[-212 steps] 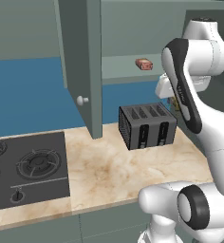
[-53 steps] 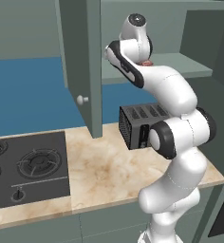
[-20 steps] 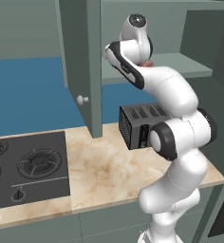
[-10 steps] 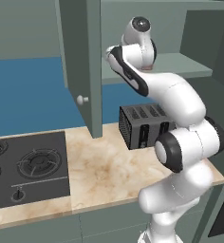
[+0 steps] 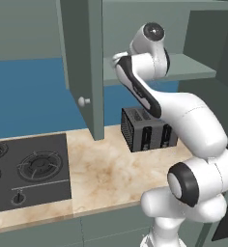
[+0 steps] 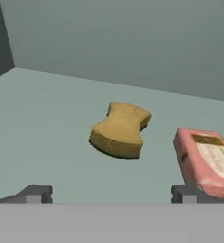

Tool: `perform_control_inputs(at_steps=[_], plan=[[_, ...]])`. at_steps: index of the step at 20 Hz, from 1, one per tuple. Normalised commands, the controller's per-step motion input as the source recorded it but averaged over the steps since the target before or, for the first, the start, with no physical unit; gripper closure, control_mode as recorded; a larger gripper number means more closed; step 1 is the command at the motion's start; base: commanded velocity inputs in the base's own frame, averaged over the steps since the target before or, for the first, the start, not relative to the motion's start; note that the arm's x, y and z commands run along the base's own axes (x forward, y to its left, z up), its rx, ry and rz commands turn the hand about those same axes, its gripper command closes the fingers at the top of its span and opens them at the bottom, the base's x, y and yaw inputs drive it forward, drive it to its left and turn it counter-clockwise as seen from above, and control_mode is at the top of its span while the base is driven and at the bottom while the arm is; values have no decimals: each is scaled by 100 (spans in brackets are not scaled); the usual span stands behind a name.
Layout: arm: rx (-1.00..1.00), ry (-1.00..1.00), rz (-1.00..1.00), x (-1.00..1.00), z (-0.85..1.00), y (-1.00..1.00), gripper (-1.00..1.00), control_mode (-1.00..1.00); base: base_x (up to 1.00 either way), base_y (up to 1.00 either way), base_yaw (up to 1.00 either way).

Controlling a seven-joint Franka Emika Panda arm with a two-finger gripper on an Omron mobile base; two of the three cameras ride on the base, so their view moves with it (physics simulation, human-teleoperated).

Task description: Pick up the bar soap and sponge from the sink, and place them back in the cabinet, and close the cabinet doors.

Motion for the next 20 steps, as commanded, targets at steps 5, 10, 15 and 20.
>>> perform_control_inputs(at_steps=[5, 10, 15, 20], plan=[[0, 0, 0, -71, 0, 0, -100, -100, 0, 0, 0], [0, 0, 0, -67, 1, 0, -100, -100, 0, 0, 0], [-3, 0, 0, -60, 2, 0, -100, -100, 0, 0, 0], [-10, 0, 3, -77, 0, -1, -100, -100, 0, 0, 0]])
